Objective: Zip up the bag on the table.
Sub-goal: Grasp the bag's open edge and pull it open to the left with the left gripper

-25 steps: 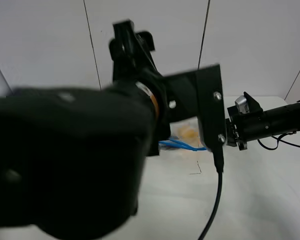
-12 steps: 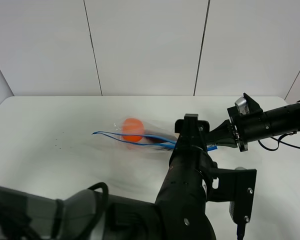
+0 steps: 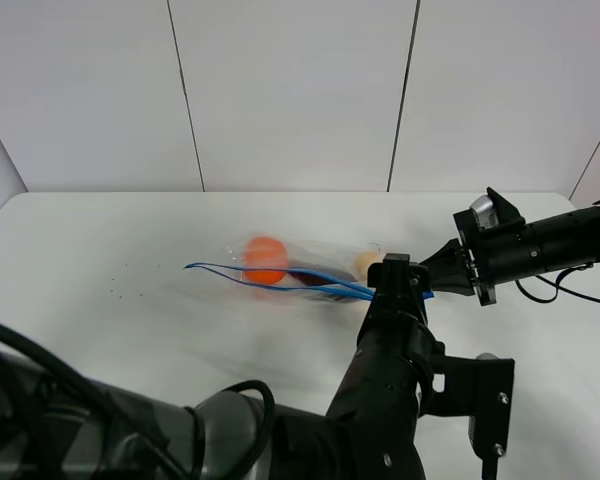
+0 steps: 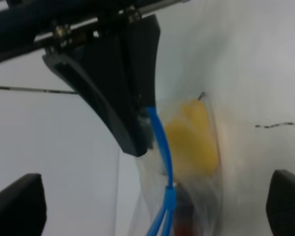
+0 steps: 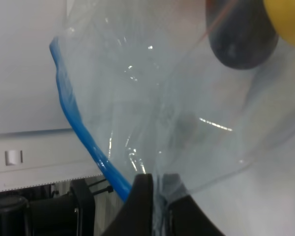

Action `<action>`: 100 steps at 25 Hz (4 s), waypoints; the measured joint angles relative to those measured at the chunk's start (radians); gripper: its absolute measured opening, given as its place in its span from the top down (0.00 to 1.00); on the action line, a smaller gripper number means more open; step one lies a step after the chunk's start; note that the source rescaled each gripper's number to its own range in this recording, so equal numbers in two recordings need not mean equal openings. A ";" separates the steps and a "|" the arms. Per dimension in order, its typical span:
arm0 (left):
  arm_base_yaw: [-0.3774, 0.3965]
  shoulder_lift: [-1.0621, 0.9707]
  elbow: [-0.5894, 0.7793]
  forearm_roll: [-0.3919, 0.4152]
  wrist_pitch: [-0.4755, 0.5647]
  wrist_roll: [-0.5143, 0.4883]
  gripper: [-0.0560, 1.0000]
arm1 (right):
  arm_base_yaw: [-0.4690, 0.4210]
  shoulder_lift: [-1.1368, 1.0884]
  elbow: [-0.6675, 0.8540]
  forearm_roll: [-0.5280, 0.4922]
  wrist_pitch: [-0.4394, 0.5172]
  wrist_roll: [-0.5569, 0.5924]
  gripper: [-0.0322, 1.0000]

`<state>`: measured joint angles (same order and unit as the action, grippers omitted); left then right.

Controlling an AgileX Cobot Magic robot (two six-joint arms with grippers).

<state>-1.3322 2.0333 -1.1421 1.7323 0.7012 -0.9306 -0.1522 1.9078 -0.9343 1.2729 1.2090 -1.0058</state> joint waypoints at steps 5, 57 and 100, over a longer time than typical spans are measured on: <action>0.032 0.000 0.000 0.001 -0.013 -0.008 0.08 | 0.039 0.000 0.000 0.011 0.001 -0.001 0.97; 0.074 0.001 -0.002 -0.132 -0.037 0.205 0.95 | 0.044 0.000 0.000 0.021 0.002 0.007 0.97; 0.263 -0.187 0.348 -0.108 0.030 0.174 0.95 | -0.034 0.000 0.000 -0.030 0.008 0.007 0.97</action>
<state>-1.0693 1.8463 -0.7944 1.6246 0.7314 -0.7567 -0.1862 1.9078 -0.9345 1.2424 1.2172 -0.9985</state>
